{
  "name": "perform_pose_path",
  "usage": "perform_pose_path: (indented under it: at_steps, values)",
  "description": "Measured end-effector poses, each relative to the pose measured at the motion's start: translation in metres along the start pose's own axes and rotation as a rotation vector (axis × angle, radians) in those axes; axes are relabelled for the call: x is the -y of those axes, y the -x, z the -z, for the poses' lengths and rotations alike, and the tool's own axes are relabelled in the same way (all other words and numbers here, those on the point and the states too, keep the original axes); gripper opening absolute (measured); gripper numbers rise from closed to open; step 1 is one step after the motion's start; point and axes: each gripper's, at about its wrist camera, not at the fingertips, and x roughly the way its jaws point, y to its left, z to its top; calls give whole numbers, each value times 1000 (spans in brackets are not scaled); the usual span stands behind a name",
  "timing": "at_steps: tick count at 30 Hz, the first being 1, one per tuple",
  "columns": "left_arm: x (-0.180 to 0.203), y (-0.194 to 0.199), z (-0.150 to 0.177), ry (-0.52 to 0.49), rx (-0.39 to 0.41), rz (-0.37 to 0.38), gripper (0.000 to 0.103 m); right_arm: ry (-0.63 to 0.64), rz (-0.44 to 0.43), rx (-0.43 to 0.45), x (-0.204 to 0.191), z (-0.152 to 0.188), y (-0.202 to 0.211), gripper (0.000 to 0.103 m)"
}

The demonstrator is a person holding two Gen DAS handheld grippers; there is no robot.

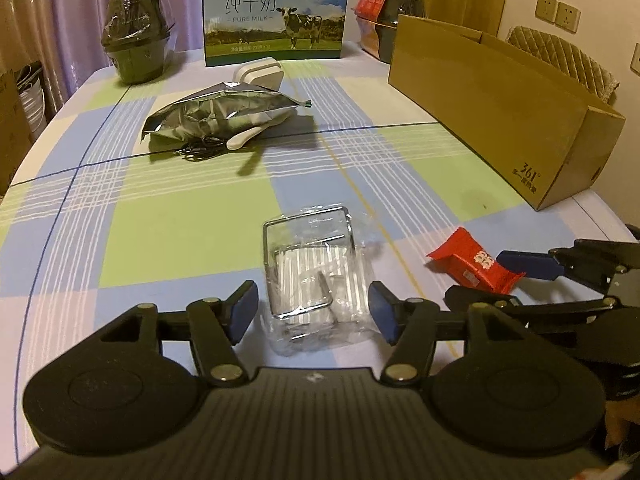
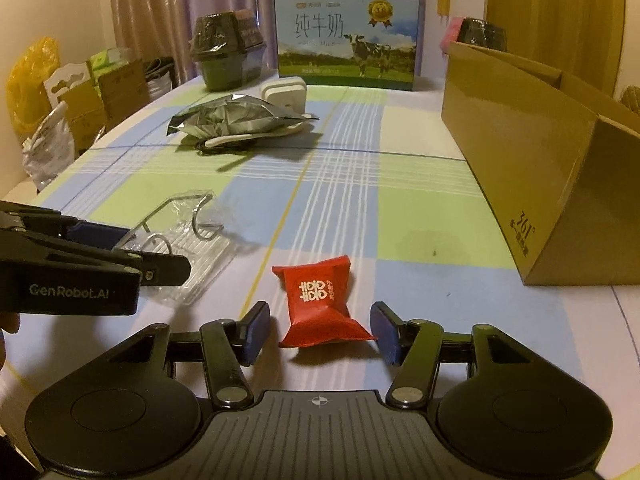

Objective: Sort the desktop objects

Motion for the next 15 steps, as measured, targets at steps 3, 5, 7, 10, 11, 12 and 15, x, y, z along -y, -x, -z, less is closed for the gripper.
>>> perform_pose_path:
  at_steps: [3, 5, 7, 10, 11, 12, 15]
  values:
    - [1, -3, -1, 3, -4, 3, 56, 3, 3, 2, 0, 0, -1, 53]
    - [1, -4, -1, 7, -3, 4, 56, 4, 2, 6, 0, -1, -2, 53]
    - [1, -4, 0, 13, -3, 0, 56, 4, 3, 11, 0, -2, -4, 53]
    - [-1, -4, 0, 24, -1, -2, 56, 9, 4, 15, 1, -3, -6, 51]
    - [-1, -3, 0, 26, -1, -3, 55, 10, 4, 15, 1, -3, -7, 50]
    - [-2, -4, 0, 27, -2, -2, 55, 12, 2, 14, 1, -4, -7, 47]
    - [0, -4, 0, 23, -5, -6, 55, 18, -8, 12, 1, -6, -7, 37]
